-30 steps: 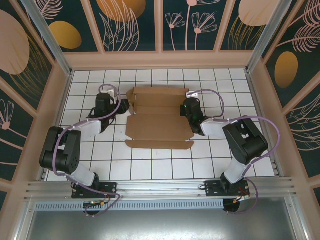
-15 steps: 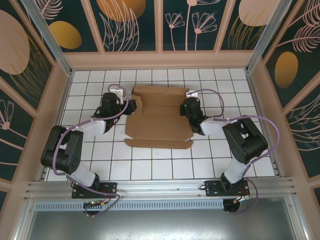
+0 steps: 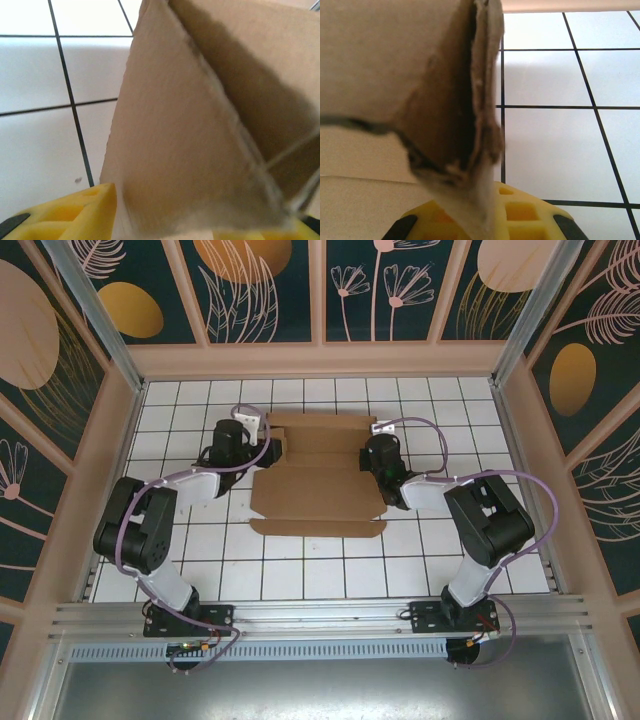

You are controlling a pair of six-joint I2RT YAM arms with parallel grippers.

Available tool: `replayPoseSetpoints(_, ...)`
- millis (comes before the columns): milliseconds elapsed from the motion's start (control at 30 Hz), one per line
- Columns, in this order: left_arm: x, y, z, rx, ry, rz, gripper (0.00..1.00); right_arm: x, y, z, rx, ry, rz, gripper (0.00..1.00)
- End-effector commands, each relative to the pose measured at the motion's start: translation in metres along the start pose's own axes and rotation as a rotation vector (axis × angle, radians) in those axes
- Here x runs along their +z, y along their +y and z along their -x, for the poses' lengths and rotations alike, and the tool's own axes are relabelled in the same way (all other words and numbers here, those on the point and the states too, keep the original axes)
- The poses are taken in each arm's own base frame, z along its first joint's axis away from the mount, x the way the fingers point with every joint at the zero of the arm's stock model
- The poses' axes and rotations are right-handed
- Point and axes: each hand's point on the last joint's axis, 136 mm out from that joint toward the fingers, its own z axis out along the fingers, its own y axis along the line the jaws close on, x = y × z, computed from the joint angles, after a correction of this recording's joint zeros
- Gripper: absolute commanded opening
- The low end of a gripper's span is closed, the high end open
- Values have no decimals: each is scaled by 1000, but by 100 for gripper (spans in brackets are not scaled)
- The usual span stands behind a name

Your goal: Fold the paper box

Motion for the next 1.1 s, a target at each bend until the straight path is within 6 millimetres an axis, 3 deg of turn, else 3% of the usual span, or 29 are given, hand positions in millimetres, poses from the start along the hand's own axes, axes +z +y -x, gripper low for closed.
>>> replayPoseSetpoints(0,13,9,9,53,-8,53,51,7,3,-29,-12,99,20,9)
replayPoseSetpoints(133,25,25,1,60,30,126,45,6,3,-29,-15,99,21,9)
replayPoseSetpoints(167,26,28,11,65,14,147,38,6,3,-29,-15,99,20,9)
replayPoseSetpoints(267,29,36,5,71,39,185,19,6,3,-28,-15,96,21,9)
replayPoseSetpoints(467,24,54,6,77,36,296,0,3,3,-21,-9,79,17,8)
replayPoseSetpoints(867,13,69,19,138,-1,603,0,-17,9,15,28,-21,-45,7)
replayPoseSetpoints(1067,8,76,16,34,-50,734,0,-29,14,24,84,-68,-143,4)
